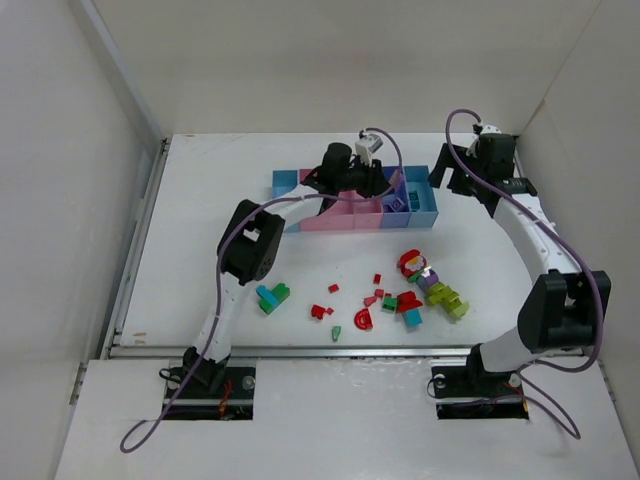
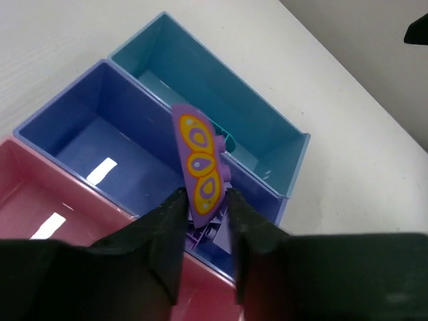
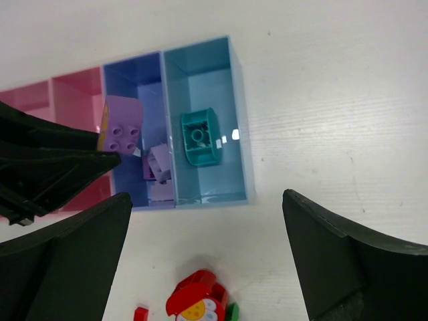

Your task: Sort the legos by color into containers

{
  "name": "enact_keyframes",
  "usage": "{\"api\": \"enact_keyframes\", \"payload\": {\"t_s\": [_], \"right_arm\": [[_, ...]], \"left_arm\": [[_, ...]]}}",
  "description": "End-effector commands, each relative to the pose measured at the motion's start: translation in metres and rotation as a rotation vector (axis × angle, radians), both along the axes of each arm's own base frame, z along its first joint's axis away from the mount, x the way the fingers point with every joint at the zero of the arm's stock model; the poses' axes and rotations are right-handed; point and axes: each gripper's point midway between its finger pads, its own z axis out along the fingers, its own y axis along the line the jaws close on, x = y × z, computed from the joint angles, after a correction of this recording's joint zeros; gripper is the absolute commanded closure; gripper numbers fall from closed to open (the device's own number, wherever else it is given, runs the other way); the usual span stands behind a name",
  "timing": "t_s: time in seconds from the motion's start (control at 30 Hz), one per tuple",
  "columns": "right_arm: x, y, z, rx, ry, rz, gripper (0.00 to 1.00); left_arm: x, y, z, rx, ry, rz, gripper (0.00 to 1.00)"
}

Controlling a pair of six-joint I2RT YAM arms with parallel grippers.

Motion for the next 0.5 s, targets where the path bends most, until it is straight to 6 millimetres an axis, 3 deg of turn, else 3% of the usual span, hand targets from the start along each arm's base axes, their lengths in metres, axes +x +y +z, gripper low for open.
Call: {"api": "enact_keyframes", "payload": {"t_s": [0.0, 0.2, 0.27, 0.37, 0.4, 0.43, 0.47], "right_arm": [[-0.004, -0.009, -0.005, -0.034, 0.020, -0.009, 0.00], [-0.002, -0.012, 0.004, -0.069, 0.014, 0.004, 0.00], [-0.004, -0.015, 0.008, -0.082, 0.009, 0.002, 0.00], [-0.010, -0.013, 0.018, -0.108, -0.011, 0.015, 0.00], [-0.015, -0.012, 0.021, -0.126, -0.012, 0.017, 0.00], [-0.016, -0.014, 0.019, -0.161, -0.003, 0.005, 0.00], [-0.020, -0.012, 0.022, -0.172, -0.007, 0.003, 0.00]], "left_arm": [[0.007, -0.010, 0.061, -0.081, -0.155, 0.021, 0.73], [-0.005, -0.009, 0.060, -0.065, -0.191, -0.040, 0.29], [-0.017, -0.007, 0.067, -0.061, -0.229, -0.095, 0.27], [-0.045, 0.002, 0.089, -0.045, -0.381, -0.217, 0.13], [-0.055, 0.008, 0.119, -0.055, -0.472, -0.236, 0.10], [-0.064, 0.016, 0.109, 0.009, -0.557, -0.286, 0.00], [-0.070, 0.023, 0.113, 0.045, -0.624, -0.316, 0.00]]}}
